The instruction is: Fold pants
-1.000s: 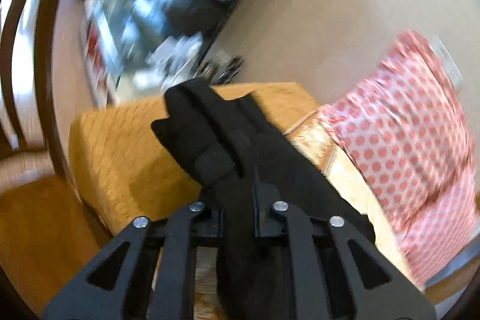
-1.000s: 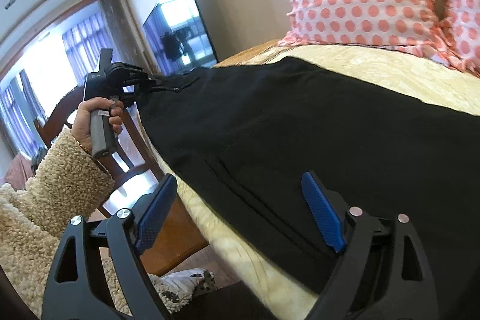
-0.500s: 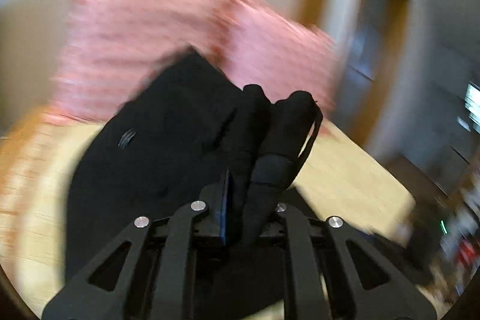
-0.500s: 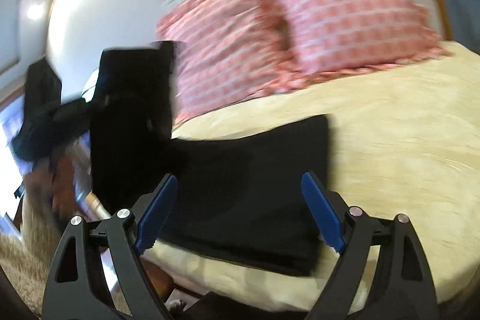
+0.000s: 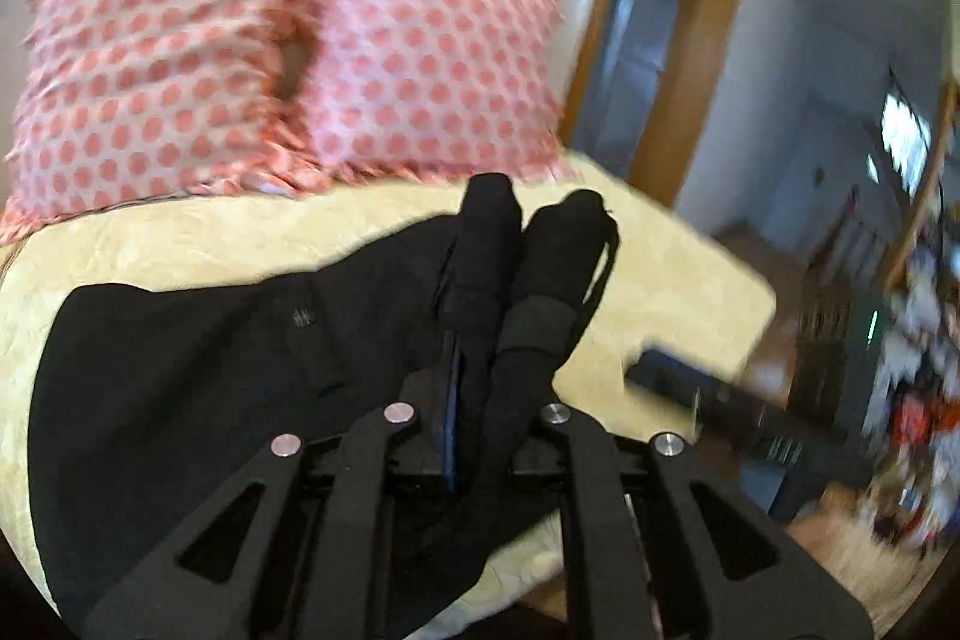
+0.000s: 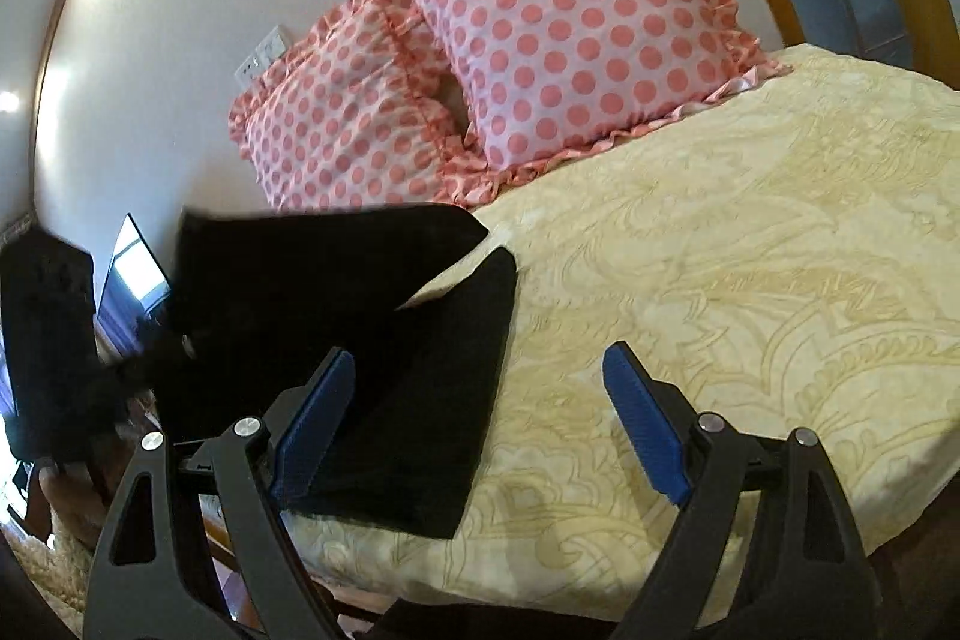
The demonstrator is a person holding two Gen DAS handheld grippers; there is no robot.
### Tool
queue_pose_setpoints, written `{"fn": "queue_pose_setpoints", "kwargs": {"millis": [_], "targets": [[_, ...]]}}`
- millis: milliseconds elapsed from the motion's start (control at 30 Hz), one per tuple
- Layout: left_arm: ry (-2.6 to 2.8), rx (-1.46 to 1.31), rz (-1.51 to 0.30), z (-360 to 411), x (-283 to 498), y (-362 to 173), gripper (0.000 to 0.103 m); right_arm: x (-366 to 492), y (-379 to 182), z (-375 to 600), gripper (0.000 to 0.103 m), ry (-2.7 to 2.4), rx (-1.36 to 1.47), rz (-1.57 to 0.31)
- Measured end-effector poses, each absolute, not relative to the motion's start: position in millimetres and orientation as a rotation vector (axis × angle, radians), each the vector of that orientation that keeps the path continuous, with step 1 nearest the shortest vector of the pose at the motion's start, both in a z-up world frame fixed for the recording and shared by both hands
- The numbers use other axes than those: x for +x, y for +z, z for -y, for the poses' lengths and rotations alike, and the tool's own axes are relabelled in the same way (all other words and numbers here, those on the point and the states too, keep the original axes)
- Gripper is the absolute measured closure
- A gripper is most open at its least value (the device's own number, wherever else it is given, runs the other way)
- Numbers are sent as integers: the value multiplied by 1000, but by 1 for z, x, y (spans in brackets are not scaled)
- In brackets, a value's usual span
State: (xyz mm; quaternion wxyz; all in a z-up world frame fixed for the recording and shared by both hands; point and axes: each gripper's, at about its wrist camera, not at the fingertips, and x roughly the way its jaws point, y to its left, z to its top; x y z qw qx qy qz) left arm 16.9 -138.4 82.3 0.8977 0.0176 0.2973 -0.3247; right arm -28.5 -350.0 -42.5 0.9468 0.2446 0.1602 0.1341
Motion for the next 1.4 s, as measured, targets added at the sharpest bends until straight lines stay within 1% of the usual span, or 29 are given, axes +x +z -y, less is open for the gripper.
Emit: {"fn": "queue_pose_setpoints", "kwargs": {"millis": [67,100,133,167,233,267,300,367,467,500,567,667,700,733,800,867,967,1033,1067,1100,1233,1300,1333,1400], "targets": [[-697,87,-734,155,24,49,90,-30,-41,354,16,273,514,-313],[-706,97,-755,158,23,40,88,-31,-40,357,16,278,524,-303],[-706,130,-732,161,16,33,87,-32,-38,358,16,287,536,-291],[-699,162,-696,162,8,34,84,-32,-35,360,16,304,549,-278],[-720,234,-656,160,-5,40,74,-28,-28,357,16,343,552,-272],[-751,228,-658,154,-11,41,56,-26,-22,353,16,368,543,-271],[-808,187,-670,144,-16,44,41,-23,-17,348,16,390,530,-272],[-899,53,-694,114,-20,50,38,-16,-5,330,15,458,482,-284],[-753,-66,-667,70,-14,56,25,-2,7,298,13,550,413,-336],[-671,-87,-658,56,-9,55,23,2,7,288,13,558,390,-356],[-508,-129,-691,31,7,48,22,14,2,268,13,560,337,-425],[-428,-182,-769,10,20,29,22,27,-18,254,12,487,272,-554],[-440,-187,-776,10,20,26,23,28,-27,253,12,480,251,-575],[-441,-176,-770,11,16,26,22,23,-27,252,12,480,229,-559],[-457,-167,-771,12,13,32,22,22,-23,251,12,470,209,-580],[-492,-222,-748,3,26,48,22,25,-15,261,12,476,257,-578],[-379,-248,-678,-28,41,70,17,44,2,293,12,409,347,-570],[-306,-259,-676,-47,54,75,17,65,2,307,19,385,393,-606],[-282,-283,-706,-57,67,74,17,78,-3,315,28,356,417,-651],[-271,-306,-735,-64,78,71,17,87,-6,318,34,337,427,-680],[-269,-404,-873,-85,105,48,20,108,-22,324,35,316,462,-761],[-287,-449,-936,-90,114,33,25,111,-25,326,35,330,472,-756],[-297,-463,-948,-91,115,27,24,113,-25,326,35,335,467,-757],[-314,-444,-938,-87,118,30,25,115,-26,323,42,348,456,-757]]}}
